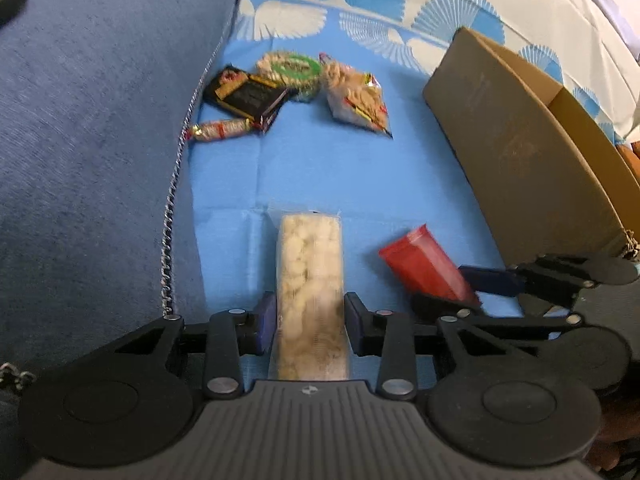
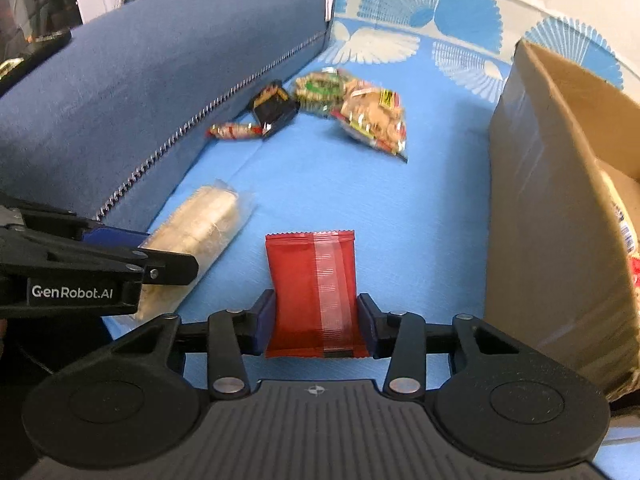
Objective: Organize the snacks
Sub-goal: 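Grasp the clear-wrapped rice cake bar with the left tool, then lift the red bar with the right tool while the left tool lifts the rice cake bar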
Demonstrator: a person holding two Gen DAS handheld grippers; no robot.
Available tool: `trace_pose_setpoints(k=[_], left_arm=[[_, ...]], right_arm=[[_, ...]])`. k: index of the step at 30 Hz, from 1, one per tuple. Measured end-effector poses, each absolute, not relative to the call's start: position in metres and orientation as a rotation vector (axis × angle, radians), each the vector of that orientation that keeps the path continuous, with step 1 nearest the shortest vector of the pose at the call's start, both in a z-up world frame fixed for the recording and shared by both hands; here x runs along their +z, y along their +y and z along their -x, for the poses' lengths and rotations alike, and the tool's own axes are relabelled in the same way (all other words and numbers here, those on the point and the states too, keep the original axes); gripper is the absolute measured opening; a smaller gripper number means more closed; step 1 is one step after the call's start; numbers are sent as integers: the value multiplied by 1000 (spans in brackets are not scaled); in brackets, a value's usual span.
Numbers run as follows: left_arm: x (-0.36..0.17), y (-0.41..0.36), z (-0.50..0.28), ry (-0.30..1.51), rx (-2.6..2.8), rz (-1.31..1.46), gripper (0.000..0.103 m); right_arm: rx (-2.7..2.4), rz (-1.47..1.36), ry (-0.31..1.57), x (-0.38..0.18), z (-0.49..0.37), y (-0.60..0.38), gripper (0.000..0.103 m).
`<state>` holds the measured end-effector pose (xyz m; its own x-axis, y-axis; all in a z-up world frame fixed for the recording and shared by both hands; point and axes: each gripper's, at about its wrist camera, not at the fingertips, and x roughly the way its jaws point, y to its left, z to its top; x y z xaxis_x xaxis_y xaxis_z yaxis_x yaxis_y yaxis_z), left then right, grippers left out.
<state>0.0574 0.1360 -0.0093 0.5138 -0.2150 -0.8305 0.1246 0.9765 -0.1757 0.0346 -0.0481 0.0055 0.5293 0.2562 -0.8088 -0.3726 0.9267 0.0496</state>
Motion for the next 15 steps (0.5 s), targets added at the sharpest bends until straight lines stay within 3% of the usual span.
trace_pose_setpoints(k=[15], left_arm=[[-12,135,-59,1023,-205,94,40]], right_arm=[[377,152,998,-7,-35,-46,46]])
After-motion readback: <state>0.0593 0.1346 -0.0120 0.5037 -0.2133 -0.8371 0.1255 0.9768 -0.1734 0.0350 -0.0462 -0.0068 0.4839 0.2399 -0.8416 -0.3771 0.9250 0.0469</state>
